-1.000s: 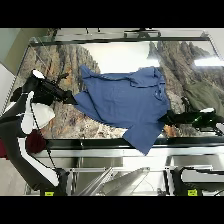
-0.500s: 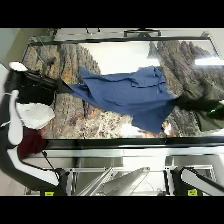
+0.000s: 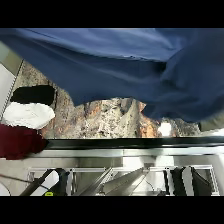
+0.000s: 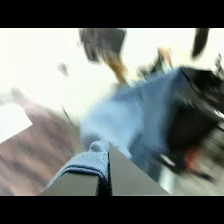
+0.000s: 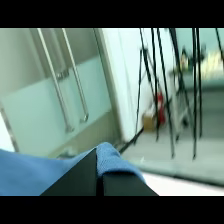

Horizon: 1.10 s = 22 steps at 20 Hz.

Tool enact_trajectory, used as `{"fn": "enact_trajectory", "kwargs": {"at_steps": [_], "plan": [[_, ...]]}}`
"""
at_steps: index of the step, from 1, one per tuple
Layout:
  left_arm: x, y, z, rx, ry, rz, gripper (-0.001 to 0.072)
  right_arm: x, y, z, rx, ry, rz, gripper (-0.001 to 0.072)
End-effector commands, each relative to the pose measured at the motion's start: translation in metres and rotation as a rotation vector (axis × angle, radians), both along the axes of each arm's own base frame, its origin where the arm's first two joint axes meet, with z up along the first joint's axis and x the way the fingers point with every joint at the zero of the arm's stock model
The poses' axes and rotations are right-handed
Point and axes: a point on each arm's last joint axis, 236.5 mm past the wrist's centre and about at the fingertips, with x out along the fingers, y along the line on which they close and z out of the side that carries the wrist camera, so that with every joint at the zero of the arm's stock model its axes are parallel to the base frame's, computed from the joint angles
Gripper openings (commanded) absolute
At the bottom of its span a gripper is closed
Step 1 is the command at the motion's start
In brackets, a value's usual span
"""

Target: Fold the shirts.

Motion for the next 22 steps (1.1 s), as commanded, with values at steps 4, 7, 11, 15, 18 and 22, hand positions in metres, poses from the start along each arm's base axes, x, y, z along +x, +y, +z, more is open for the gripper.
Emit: {"fn": "enact_trajectory", "kwargs": {"at_steps": [4,7,11,15,18,22], "plan": [[-0.019,0.03,0.007,0.146,-0.057,0.356,0.0024,-0.014,0.007,0.024,-0.112,-0.06,-0.097,0.0014],[0.025,0.049,-0.055,0.124,0.149,0.356,0.0025,0.04,-0.019,-0.035,-0.011,0.208,-0.056,0.0013],[0.093,0.032,-0.179,0.142,0.483,0.218,0.0024,0.116,-0.005,-0.163,-0.007,0.601,0.107,0.0011],[0.155,0.018,-0.311,0.243,0.739,0.207,0.0024,0.182,-0.006,-0.296,-0.008,0.875,0.091,0.001],[0.193,0.021,-0.384,0.277,0.862,0.2,0.0024,0.225,-0.016,-0.38,0.041,1.0,0.061,0.0011],[0.239,0.035,-0.46,0.256,0.976,0.212,0.0023,0.271,-0.036,-0.472,0.191,1.099,-0.004,0.001]]}}
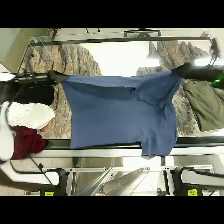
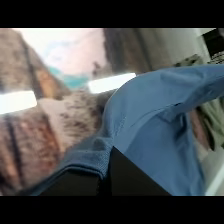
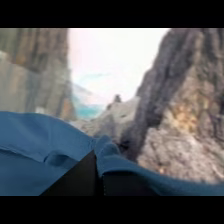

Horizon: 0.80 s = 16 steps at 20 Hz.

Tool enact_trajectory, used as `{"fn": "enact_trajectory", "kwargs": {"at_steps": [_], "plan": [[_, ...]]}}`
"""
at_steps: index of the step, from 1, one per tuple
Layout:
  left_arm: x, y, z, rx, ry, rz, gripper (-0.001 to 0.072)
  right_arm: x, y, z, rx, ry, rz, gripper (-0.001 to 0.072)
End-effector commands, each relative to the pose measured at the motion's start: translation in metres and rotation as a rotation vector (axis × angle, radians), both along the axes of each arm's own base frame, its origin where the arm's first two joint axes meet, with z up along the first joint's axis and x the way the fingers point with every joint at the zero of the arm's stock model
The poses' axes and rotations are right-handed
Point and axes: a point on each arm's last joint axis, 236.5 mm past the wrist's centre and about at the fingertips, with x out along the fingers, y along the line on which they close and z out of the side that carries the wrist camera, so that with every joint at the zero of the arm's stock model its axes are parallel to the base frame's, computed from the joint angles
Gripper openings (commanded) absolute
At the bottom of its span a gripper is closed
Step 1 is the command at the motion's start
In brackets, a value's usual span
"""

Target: Fold the shirts.

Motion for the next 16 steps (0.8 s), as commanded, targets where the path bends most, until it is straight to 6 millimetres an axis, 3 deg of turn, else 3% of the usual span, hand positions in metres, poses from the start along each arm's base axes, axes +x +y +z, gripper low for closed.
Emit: {"fn": "enact_trajectory", "kwargs": {"at_steps": [1,5,8,10,13,16], "plan": [[0.036,0.008,-0.075,0.013,0.095,0.015,0.0024,0.04,-0.013,-0.081,0.062,0.069,-0.092,0.0011],[0.069,0.009,-0.11,0.001,0.117,0.018,0.0022,0.086,-0.015,-0.098,0.178,0.023,-0.117,0.001],[0.085,0.012,-0.111,-0.018,0.128,0.029,0.0021,0.097,-0.023,-0.093,0.185,-0.003,-0.104,0.001],[0.083,0.014,-0.102,-0.034,0.137,0.013,0.0021,0.087,-0.026,-0.089,0.204,0.008,-0.062,0.001],[0.071,0.006,-0.095,-0.049,0.158,-0.044,0.002,0.055,-0.029,-0.098,0.199,0.074,0.055,0.001],[0.057,-0.012,-0.106,-0.067,0.218,-0.077,0.0019,0.034,-0.026,-0.113,0.146,0.133,0.134,0.0011]]}}
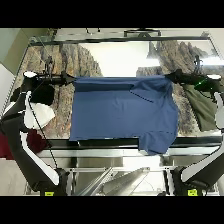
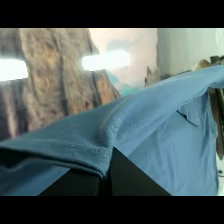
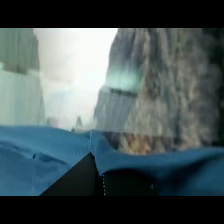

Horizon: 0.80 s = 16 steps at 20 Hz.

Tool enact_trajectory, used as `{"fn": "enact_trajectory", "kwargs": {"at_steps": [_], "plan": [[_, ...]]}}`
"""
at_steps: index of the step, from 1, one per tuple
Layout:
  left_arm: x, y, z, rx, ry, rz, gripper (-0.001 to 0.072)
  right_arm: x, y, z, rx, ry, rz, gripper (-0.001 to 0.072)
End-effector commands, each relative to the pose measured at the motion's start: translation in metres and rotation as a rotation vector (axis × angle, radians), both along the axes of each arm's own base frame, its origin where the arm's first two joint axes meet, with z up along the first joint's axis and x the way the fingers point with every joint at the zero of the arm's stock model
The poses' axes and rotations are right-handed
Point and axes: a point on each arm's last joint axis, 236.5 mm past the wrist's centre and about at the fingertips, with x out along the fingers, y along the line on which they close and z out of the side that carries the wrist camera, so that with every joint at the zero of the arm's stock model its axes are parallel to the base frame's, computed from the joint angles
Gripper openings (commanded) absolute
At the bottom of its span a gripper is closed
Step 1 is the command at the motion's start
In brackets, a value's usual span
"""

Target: Fold the shirts.

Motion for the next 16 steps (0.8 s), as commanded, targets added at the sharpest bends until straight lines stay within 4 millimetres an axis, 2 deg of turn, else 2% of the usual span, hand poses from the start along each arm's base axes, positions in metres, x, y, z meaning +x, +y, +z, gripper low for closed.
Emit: {"fn": "enact_trajectory", "kwargs": {"at_steps": [1,2,5,6,10,11,12,13,14,16], "plan": [[-0.019,-0.02,-0.014,-0.026,0.078,-0.051,0.0019,-0.028,0.003,-0.018,-0.05,0.07,0.112,0.0011],[-0.027,-0.023,-0.026,-0.01,0.114,-0.06,0.0014,-0.03,0.002,-0.023,-0.068,0.086,0.117,0.0011],[-0.055,-0.01,-0.072,0.113,0.278,-0.057,0.0013,-0.032,-0.006,-0.034,-0.106,0.126,0.096,0.0011],[-0.059,-0.007,-0.078,0.129,0.31,-0.049,0.0013,-0.031,-0.008,-0.036,-0.111,0.136,0.085,0.0011],[-0.056,-0.009,-0.07,0.11,0.3,-0.038,0.0014,-0.032,-0.01,-0.044,-0.118,0.181,0.058,0.0013],[-0.058,-0.01,-0.065,0.109,0.299,-0.044,0.0055,-0.032,-0.011,-0.045,-0.118,0.192,0.054,0.0068],[-0.06,-0.009,-0.059,0.106,0.298,-0.051,0.023,-0.033,-0.011,-0.045,-0.113,0.201,0.047,0.0222],[-0.064,-0.005,-0.049,0.099,0.305,-0.056,0.0267,-0.034,-0.014,-0.044,-0.107,0.214,0.039,0.0237],[-0.069,-0.002,-0.039,0.094,0.309,-0.064,0.0267,-0.039,-0.018,-0.041,-0.099,0.229,0.038,0.0237],[-0.079,0.022,-0.02,0.132,0.333,-0.041,0.0266,-0.053,-0.029,-0.029,-0.087,0.247,0.054,0.0237]]}}
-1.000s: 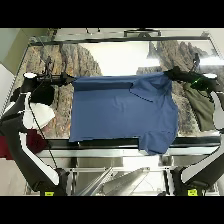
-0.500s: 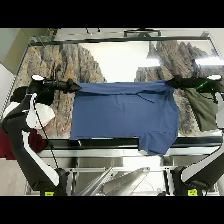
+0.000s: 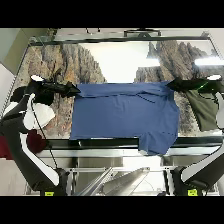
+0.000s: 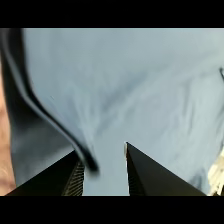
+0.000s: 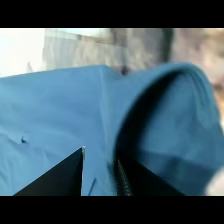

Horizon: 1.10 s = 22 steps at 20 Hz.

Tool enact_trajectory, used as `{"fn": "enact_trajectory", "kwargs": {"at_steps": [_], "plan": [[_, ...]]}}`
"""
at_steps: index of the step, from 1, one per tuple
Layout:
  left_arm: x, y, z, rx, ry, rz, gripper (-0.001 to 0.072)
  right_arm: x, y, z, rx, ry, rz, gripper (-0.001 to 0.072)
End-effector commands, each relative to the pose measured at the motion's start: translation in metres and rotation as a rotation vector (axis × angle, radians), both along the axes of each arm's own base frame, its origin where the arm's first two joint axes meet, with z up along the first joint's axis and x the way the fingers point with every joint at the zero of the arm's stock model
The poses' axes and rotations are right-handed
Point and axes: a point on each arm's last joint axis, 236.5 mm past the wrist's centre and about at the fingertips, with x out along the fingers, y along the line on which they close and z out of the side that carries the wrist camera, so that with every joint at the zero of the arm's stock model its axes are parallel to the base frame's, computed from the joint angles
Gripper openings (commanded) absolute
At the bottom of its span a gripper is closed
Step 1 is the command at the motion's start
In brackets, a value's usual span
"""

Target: Fold the shirts.

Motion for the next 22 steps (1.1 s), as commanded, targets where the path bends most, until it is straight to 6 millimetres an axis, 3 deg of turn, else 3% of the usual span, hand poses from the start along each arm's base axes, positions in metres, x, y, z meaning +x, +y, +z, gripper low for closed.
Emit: {"fn": "enact_trajectory", "kwargs": {"at_steps": [1,3,5,7,11,14,17,18,19,20,22], "plan": [[-0.02,0.036,0.027,0.071,0.048,0.019,0.0266,-0.022,-0.016,0.017,0.022,0.045,0.016,0.0236],[-0.041,0.071,0.038,0.19,0.096,0.036,0.0265,-0.043,-0.03,0.036,0.035,0.073,0.026,0.0223],[-0.07,0.083,0.043,0.249,0.137,0.037,0.0265,-0.071,-0.038,0.048,0.026,0.125,0.041,0.0223],[-0.105,0.074,0.037,0.248,0.179,0.022,0.0265,-0.099,-0.038,0.056,0.023,0.162,0.035,0.0223],[-0.182,0.048,-0.002,0.225,0.287,-0.005,0.0266,-0.166,-0.028,0.062,-0.001,0.22,-0.014,0.0223],[-0.215,0.039,-0.026,0.228,0.312,0.01,0.0266,-0.214,-0.016,0.066,-0.016,0.222,-0.088,0.0223],[-0.225,0.036,-0.046,0.247,0.312,0.026,0.0267,-0.224,-0.02,0.064,-0.111,0.132,-0.245,0.0226],[-0.228,0.034,-0.051,0.256,0.315,0.025,0.0266,-0.225,-0.022,0.062,-0.137,0.108,-0.281,0.0284],[-0.231,0.033,-0.054,0.261,0.311,0.014,0.0267,-0.227,-0.023,0.06,-0.148,0.099,-0.299,0.0444],[-0.232,0.033,-0.056,0.263,0.309,0.013,0.0266,-0.225,-0.026,0.06,-0.156,0.091,-0.311,0.0516],[-0.232,0.033,-0.056,0.263,0.306,0.01,0.0266,-0.219,-0.027,0.063,-0.143,0.073,-0.334,0.0451]]}}
